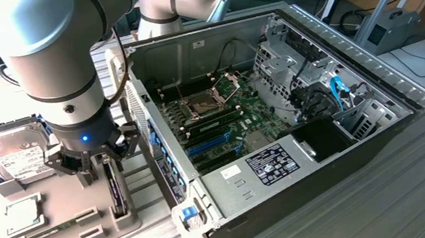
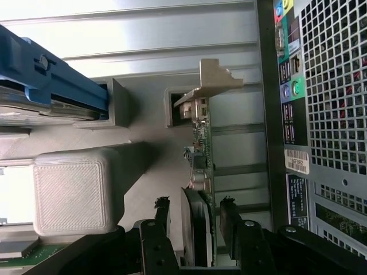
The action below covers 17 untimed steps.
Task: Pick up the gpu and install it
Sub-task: 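Pick up the gpu and move the gpu toward the slot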
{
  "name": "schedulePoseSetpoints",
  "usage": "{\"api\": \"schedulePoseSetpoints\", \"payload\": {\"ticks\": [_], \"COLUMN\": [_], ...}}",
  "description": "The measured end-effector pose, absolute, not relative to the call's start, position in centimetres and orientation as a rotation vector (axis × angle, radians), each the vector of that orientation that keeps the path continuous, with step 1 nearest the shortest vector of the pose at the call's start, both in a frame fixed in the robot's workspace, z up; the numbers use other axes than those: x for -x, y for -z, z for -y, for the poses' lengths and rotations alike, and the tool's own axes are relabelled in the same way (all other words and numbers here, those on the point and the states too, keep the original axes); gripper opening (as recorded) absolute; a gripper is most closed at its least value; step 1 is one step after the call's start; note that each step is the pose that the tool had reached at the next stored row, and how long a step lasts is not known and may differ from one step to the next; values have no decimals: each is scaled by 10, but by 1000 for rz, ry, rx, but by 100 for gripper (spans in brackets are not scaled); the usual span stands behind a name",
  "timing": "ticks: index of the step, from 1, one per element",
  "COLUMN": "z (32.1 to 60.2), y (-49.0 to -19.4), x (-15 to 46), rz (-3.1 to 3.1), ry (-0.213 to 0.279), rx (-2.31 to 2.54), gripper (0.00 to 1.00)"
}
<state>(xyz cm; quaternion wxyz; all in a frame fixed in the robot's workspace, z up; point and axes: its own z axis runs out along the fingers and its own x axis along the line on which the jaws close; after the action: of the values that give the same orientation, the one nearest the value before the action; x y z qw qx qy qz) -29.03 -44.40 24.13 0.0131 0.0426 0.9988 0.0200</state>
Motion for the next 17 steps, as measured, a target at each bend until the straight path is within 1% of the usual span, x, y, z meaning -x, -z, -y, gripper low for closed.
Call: {"api": "schedulePoseSetpoints", "payload": {"ticks": [7, 8, 9, 11, 13, 17], "z": [444, 444, 444, 444, 444, 444], "y": [-241, -241, -241, -241, -241, -241], "x": [290, 290, 290, 290, 290, 290], "rz": [-3112, -3112, -3112, -3112, -3112, -3112], "ry": [-63, -63, -63, -64, -64, -64], "rx": [-133, -133, -133, -133, -133, -133], "gripper": [48, 47, 40, 40, 28, 27]}}
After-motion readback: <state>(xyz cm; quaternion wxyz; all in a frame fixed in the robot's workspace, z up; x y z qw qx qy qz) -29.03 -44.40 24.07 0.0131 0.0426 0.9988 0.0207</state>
